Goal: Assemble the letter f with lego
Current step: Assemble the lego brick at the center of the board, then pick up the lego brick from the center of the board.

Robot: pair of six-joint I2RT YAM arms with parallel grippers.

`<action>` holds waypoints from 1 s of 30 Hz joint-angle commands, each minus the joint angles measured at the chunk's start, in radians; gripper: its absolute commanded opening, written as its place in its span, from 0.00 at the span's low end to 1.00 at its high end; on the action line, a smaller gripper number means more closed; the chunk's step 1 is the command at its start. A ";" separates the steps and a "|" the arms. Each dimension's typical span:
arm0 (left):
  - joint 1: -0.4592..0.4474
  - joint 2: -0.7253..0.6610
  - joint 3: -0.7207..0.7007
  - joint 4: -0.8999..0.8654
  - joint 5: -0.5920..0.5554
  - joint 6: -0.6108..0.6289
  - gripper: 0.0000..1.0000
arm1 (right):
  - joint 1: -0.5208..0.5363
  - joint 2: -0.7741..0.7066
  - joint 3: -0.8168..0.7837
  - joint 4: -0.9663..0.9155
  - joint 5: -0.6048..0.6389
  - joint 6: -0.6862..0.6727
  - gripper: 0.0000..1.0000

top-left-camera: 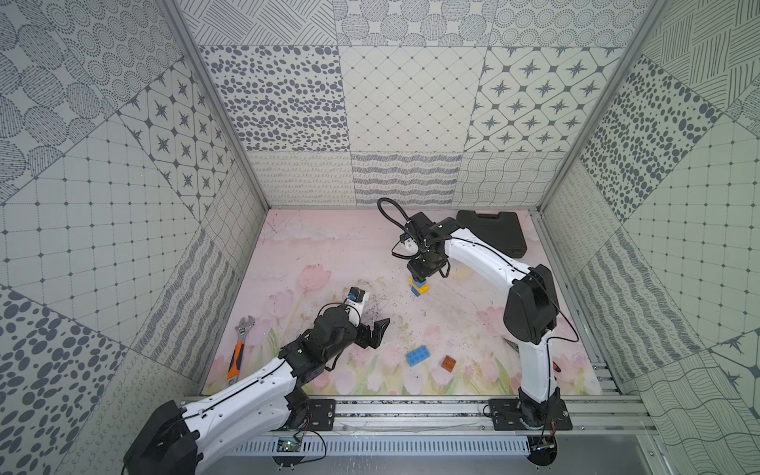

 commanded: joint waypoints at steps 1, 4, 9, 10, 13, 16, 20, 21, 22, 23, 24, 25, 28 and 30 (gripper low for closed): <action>0.002 -0.024 -0.001 -0.022 -0.020 -0.009 0.99 | 0.007 -0.168 -0.106 -0.002 0.011 0.042 0.60; 0.001 -0.039 -0.003 -0.032 -0.029 -0.012 0.99 | 0.040 -0.291 -0.285 0.037 0.004 0.106 0.60; 0.001 -0.064 0.007 -0.063 -0.038 -0.015 0.99 | 0.162 -0.468 -0.571 0.133 -0.004 0.276 0.61; 0.001 -0.068 0.012 -0.074 -0.039 -0.014 0.99 | 0.194 -0.505 -0.621 0.152 -0.008 0.316 0.61; 0.001 -0.083 0.028 -0.106 -0.048 -0.011 0.99 | 0.293 -0.604 -0.745 0.202 0.006 0.404 0.63; 0.001 -0.094 0.036 -0.120 -0.057 -0.011 0.99 | 0.335 -0.674 -0.867 0.244 -0.016 0.465 0.65; 0.001 -0.105 0.038 -0.123 -0.058 -0.020 0.99 | 0.367 -0.709 -0.990 0.325 -0.034 0.504 0.66; 0.001 -0.107 0.039 -0.126 -0.057 -0.022 0.99 | 0.377 -0.704 -1.008 0.347 -0.033 0.508 0.66; 0.001 -0.110 0.041 -0.128 -0.055 -0.020 0.99 | 0.384 -0.692 -1.016 0.364 -0.025 0.513 0.66; 0.001 -0.111 0.041 -0.130 -0.049 -0.022 0.99 | 0.385 -0.676 -1.019 0.368 -0.022 0.513 0.66; 0.001 -0.117 0.042 -0.129 -0.034 -0.018 0.99 | 0.387 -0.657 -1.023 0.378 -0.013 0.514 0.66; 0.001 -0.124 0.040 -0.126 -0.018 -0.012 0.99 | 0.388 -0.639 -1.026 0.388 -0.009 0.514 0.66; 0.000 -0.147 0.040 -0.133 -0.011 -0.004 0.99 | 0.391 -0.610 -1.035 0.419 0.007 0.526 0.65; 0.001 -0.158 0.042 -0.149 -0.009 0.005 0.99 | 0.391 -0.602 -1.042 0.429 0.013 0.528 0.65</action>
